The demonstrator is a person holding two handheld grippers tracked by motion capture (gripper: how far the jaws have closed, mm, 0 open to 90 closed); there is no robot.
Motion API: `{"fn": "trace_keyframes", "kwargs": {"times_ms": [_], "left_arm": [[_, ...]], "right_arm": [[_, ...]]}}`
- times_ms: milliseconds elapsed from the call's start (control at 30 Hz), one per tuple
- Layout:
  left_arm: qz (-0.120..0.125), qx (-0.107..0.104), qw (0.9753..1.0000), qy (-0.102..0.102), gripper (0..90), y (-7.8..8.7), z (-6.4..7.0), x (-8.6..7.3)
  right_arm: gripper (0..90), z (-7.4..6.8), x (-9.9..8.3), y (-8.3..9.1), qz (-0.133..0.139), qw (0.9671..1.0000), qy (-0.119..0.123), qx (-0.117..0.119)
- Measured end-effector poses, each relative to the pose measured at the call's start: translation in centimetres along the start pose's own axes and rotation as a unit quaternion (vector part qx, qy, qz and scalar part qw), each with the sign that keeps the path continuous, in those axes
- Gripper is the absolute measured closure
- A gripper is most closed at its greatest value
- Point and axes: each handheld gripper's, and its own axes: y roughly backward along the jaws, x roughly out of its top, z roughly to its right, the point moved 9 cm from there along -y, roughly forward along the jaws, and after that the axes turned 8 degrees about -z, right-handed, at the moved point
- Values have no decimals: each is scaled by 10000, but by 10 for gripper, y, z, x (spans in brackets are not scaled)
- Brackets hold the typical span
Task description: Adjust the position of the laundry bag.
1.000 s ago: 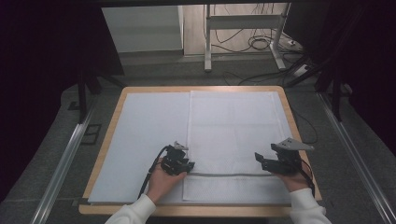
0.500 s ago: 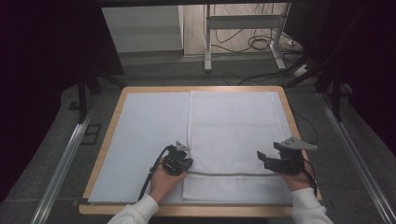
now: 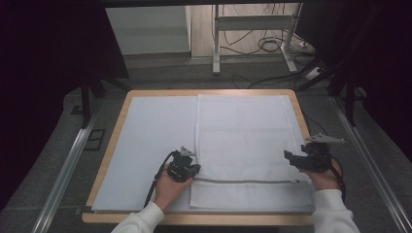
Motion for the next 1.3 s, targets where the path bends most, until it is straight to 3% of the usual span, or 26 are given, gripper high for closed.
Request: {"fn": "trace_keyframes", "kwargs": {"times_ms": [33,200,600,967,1300], "left_arm": [[20,-17,10000,20,899,0,0,0],[39,-41,10000,55,899,-1,1,0],[40,-96,9999,70,899,-1,1,0],[37,-116,9999,63,899,-1,1,0],[33,-125,9999,56,900,0,1,1]], "right_arm": [[303,7,-5,-4,-153,9998,-67,-99],[330,24,-18,-15,-411,9986,-172,-270],[356,37,-28,-22,-678,9966,-271,-386],[386,41,-39,-32,-993,9941,-302,-303],[574,37,-45,-39,-1186,9923,-212,-270]]}}
